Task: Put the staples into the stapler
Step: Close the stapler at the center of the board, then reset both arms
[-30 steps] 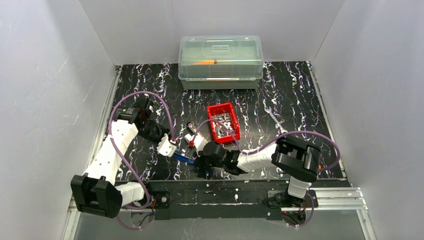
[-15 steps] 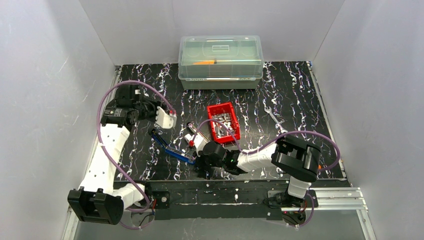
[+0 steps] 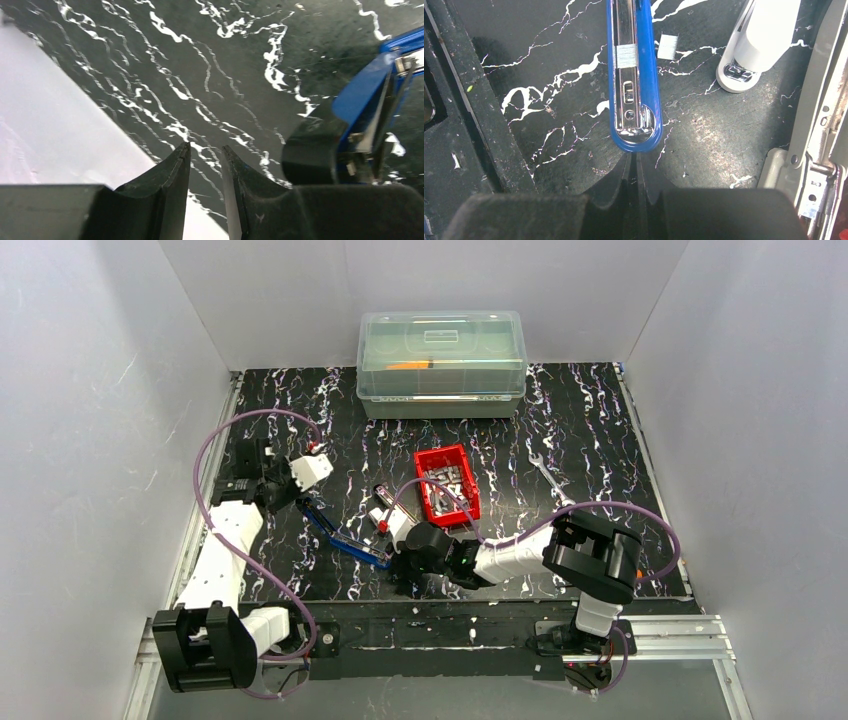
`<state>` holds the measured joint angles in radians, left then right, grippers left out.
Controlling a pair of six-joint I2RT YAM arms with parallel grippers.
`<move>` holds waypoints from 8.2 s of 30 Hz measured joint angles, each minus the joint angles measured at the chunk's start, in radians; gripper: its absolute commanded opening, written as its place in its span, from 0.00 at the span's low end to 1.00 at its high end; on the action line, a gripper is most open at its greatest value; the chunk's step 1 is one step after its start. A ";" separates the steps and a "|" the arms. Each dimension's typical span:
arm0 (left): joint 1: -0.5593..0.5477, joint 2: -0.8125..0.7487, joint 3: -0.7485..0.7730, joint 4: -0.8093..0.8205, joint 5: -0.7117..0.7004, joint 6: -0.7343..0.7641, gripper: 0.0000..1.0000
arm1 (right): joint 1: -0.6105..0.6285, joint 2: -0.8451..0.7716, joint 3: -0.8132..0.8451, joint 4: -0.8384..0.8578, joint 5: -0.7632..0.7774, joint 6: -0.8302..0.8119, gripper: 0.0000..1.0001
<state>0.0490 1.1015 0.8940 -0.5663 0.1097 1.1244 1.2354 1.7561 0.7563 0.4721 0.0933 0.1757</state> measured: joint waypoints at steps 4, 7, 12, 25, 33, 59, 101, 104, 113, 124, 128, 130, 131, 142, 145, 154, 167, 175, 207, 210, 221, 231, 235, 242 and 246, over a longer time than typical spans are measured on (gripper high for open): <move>0.000 0.000 -0.019 -0.006 0.032 -0.094 0.29 | -0.002 0.000 0.000 0.000 -0.005 0.000 0.16; -0.001 0.000 -0.008 -0.008 0.077 -0.129 0.28 | -0.003 0.000 0.000 0.000 -0.008 0.000 0.16; -0.014 0.000 0.019 -0.042 0.181 -0.157 0.28 | -0.003 0.000 0.000 0.000 -0.008 0.000 0.16; -0.066 0.004 0.030 -0.135 0.307 -0.174 0.26 | -0.003 0.000 0.000 0.000 -0.007 0.000 0.16; -0.076 0.006 0.044 -0.147 0.325 -0.182 0.26 | -0.003 0.005 0.006 0.000 -0.008 0.000 0.16; -0.091 0.344 0.303 -0.169 0.534 -0.257 0.64 | -0.114 -0.452 -0.067 -0.507 0.178 0.079 0.71; -0.276 1.089 0.829 -0.698 0.591 0.959 0.40 | -0.181 -0.388 -0.085 -0.569 0.066 0.039 0.37; -0.283 1.089 0.810 -0.663 0.589 0.959 0.41 | -0.181 -0.381 -0.094 -0.550 0.069 0.046 0.35; -0.294 1.089 0.780 -0.608 0.582 0.959 0.27 | -0.181 -0.340 -0.097 -0.521 0.072 0.055 0.33; -0.293 1.064 0.784 -0.580 0.562 0.958 0.05 | -0.181 -0.299 -0.090 -0.447 0.077 0.039 0.26; -0.288 0.986 0.766 -0.567 0.543 0.959 0.03 | -0.182 -0.270 -0.079 -0.409 0.086 0.030 0.23; -0.283 0.923 0.746 -0.565 0.531 0.959 0.04 | -0.182 -0.253 -0.077 -0.380 0.090 0.026 0.22; -0.282 0.892 0.736 -0.564 0.525 0.958 0.03 | -0.182 -0.239 -0.073 -0.359 0.092 0.022 0.21; -0.283 0.691 0.702 -0.570 0.573 0.959 0.04 | -0.182 -0.090 0.008 -0.187 0.106 0.002 0.19; -0.306 0.675 0.703 -0.587 0.616 0.960 0.04 | -0.187 -0.063 0.023 -0.155 0.106 0.003 0.19; -0.431 0.660 0.629 -0.661 0.750 0.974 0.04 | -0.194 -0.014 0.018 -0.025 0.087 0.003 0.43; -0.454 0.660 0.599 -0.669 0.748 0.975 0.20 | -0.188 -0.118 -0.107 0.013 0.046 0.013 0.71; -0.454 0.660 0.586 -0.658 0.744 0.968 0.55 | -0.187 -0.296 -0.126 -0.079 0.062 0.022 0.71; -0.031 0.390 0.369 0.063 0.655 -0.716 0.98 | -0.546 -0.569 0.039 -0.528 0.385 0.098 0.98; 0.022 0.282 0.209 0.164 0.637 -0.828 0.98 | -0.651 -0.583 0.017 -0.499 0.469 0.081 0.98; 0.114 0.223 -0.162 0.550 0.483 -1.032 0.98 | -0.838 -0.674 -0.348 -0.190 0.713 -0.080 0.98; 0.119 0.317 -0.295 0.888 0.390 -1.082 0.98 | -0.991 -0.553 -0.417 0.098 0.643 -0.144 0.98; 0.120 0.347 -0.338 0.990 0.358 -1.105 0.98 | -1.037 -0.425 -0.418 0.183 0.572 -0.156 0.98; 0.120 0.380 -0.452 1.252 0.340 -1.170 0.98 | -1.064 -0.253 -0.418 0.341 0.508 -0.154 0.98; 0.103 0.377 -0.564 1.461 0.284 -1.173 0.98 | -1.068 -0.161 -0.483 0.559 0.354 -0.202 0.98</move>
<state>0.1516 1.4780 0.3298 0.8944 0.3935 -0.0490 0.1673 1.5951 0.2729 1.0309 0.4469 -0.0261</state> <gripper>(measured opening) 0.983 0.983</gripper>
